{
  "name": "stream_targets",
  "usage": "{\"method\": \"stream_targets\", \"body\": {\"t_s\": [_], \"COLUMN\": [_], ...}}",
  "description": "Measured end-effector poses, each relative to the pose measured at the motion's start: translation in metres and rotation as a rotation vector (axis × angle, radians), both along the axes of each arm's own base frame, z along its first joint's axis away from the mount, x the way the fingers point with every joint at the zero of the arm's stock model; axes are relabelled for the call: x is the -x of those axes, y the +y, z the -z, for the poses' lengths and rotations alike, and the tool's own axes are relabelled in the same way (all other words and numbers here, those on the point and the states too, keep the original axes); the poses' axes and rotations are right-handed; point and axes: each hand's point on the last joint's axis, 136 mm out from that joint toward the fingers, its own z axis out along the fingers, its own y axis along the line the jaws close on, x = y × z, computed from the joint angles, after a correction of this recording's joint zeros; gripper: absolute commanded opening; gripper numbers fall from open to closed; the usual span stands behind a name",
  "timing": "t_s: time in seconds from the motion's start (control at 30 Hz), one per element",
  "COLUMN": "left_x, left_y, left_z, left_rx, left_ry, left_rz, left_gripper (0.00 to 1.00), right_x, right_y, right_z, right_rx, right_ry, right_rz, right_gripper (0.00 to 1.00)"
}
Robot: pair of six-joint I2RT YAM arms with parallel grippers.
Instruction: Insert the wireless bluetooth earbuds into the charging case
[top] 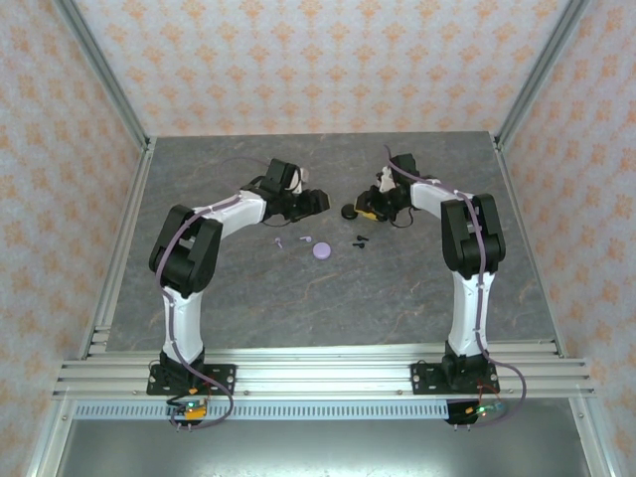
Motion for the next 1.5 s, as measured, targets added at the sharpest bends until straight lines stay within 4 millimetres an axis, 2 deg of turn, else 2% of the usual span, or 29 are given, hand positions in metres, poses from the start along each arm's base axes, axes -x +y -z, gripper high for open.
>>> {"method": "stream_targets", "body": {"t_s": [0.3, 0.6, 1.13, 1.5], "left_x": [-0.014, -0.023, -0.032, -0.034], "left_y": [-0.017, -0.038, -0.056, -0.063], "left_z": [0.011, 0.030, 0.036, 0.037], "left_rx": [0.037, 0.065, 0.117, 0.152], "left_ry": [0.018, 0.047, 0.078, 0.105], "left_rz": [0.006, 0.028, 0.034, 0.016], "left_gripper": [0.60, 0.58, 0.44, 0.43], "right_x": [-0.004, -0.007, -0.010, -0.010], "right_y": [0.004, 0.007, 0.013, 0.015], "right_z": [-0.004, 0.002, 0.001, 0.001], "right_rx": [-0.035, -0.052, -0.098, -0.110], "right_ry": [-0.003, 0.010, 0.014, 0.015], "right_rz": [0.011, 0.016, 0.020, 0.023], "right_gripper": [0.32, 0.29, 0.23, 0.23]}}
